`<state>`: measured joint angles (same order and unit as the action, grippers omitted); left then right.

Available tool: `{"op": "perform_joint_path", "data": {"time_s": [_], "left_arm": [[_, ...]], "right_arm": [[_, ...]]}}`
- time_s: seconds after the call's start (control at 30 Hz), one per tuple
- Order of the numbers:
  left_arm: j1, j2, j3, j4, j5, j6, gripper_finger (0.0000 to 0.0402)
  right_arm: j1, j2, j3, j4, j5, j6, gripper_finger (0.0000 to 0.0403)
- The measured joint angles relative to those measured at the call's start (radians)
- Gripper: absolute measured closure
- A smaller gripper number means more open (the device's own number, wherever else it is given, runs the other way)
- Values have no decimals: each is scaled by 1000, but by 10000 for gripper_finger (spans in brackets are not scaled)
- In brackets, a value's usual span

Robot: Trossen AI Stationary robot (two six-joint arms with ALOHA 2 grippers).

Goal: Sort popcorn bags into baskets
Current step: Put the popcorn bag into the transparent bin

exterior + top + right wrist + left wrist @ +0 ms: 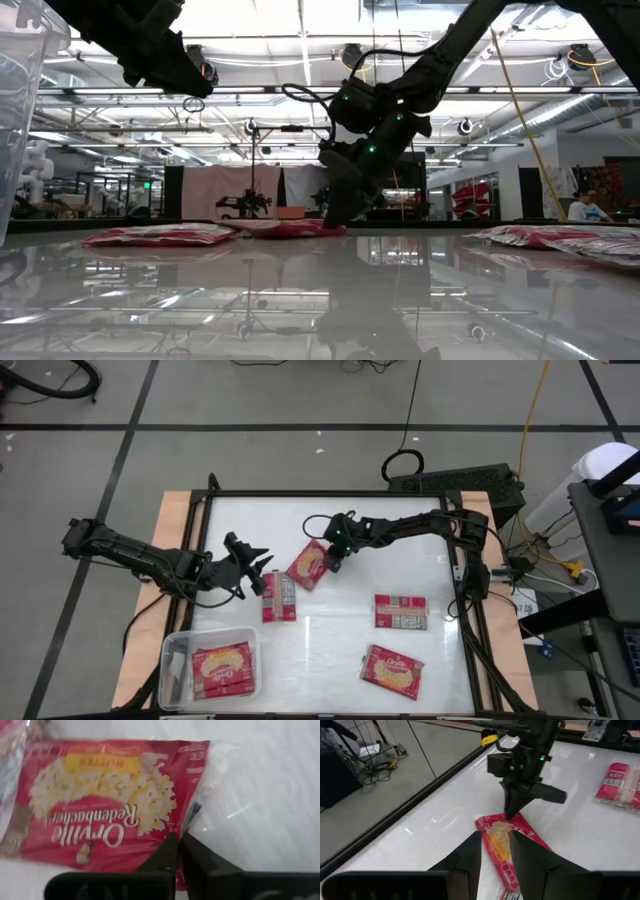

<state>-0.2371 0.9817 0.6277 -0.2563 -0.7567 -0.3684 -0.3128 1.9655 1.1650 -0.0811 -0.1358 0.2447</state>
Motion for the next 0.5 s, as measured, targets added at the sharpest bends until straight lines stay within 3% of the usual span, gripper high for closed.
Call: {"op": "perform_joint_path", "data": {"time_s": [0.2, 0.5], "left_arm": [[0, 0, 0, 20, 0, -7, 295], [8, 0, 0, 174, -5, 0, 295]], "right_arm": [[30, -72, -4, -13, 1, -34, 402], [92, -143, -3, -10, 57, -61, 403]]}}
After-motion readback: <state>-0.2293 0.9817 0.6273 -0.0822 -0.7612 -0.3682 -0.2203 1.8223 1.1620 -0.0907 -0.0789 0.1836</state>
